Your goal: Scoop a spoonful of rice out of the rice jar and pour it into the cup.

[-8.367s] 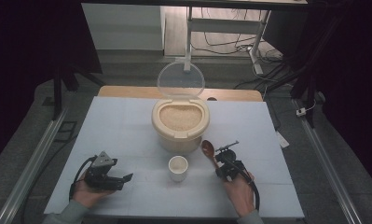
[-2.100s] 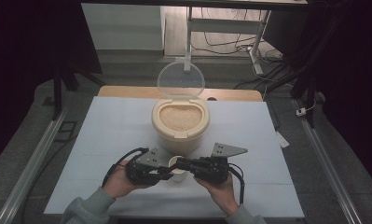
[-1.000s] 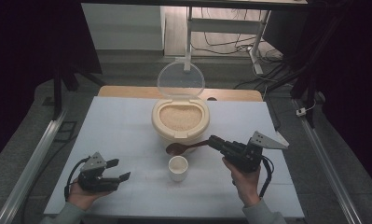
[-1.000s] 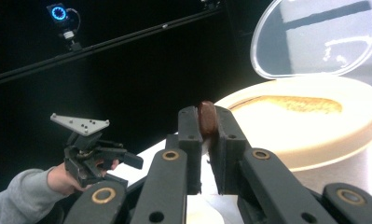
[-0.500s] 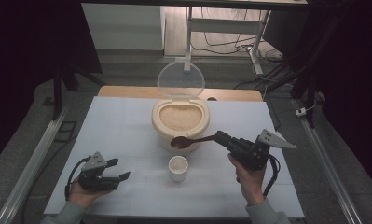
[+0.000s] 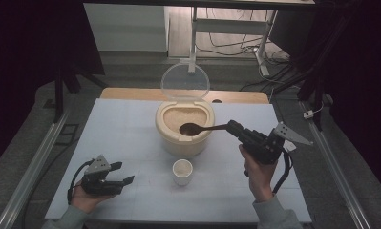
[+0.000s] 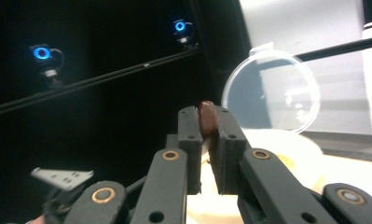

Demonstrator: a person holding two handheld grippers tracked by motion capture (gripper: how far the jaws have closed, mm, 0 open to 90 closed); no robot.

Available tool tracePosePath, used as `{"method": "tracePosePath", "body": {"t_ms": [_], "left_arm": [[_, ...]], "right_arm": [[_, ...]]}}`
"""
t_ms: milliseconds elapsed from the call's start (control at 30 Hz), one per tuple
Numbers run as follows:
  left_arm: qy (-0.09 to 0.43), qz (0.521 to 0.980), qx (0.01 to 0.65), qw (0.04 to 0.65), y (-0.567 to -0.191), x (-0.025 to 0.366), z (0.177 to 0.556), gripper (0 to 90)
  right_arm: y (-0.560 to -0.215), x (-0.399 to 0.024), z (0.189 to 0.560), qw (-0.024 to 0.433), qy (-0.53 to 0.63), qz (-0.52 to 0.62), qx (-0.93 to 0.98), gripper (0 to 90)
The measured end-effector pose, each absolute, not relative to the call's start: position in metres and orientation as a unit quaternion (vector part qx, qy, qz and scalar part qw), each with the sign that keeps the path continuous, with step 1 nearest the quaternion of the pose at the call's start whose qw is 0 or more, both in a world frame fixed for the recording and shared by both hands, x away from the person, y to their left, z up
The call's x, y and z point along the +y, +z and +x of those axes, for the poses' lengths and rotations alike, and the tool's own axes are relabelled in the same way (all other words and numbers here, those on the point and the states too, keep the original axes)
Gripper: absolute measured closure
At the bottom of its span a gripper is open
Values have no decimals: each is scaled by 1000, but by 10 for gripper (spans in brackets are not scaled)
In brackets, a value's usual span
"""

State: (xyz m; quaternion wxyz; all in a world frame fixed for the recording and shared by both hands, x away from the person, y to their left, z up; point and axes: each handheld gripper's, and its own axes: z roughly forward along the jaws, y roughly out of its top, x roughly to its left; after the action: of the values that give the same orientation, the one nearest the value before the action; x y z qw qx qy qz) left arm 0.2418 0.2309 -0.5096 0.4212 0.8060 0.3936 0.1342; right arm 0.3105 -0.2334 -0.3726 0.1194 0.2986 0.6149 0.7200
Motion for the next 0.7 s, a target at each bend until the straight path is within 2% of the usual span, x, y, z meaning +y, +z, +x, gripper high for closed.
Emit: {"method": "tracePosePath", "body": {"t_ms": [33, 167, 367, 700], "left_arm": [[133, 806, 394, 421, -510, 231, 242, 266], [133, 807, 393, 420, -510, 231, 242, 266], [131, 807, 393, 420, -511, 231, 243, 262], [127, 811, 392, 415, -514, 230, 244, 261]], "right_arm": [[-366, -232, 315, 140, 714, 302, 616, 834], [-358, -231, 322, 158, 709, 309, 614, 834], [-346, -220, 339, 212, 666, 327, 636, 834], [-354, -202, 354, 253, 612, 331, 672, 834]]}}
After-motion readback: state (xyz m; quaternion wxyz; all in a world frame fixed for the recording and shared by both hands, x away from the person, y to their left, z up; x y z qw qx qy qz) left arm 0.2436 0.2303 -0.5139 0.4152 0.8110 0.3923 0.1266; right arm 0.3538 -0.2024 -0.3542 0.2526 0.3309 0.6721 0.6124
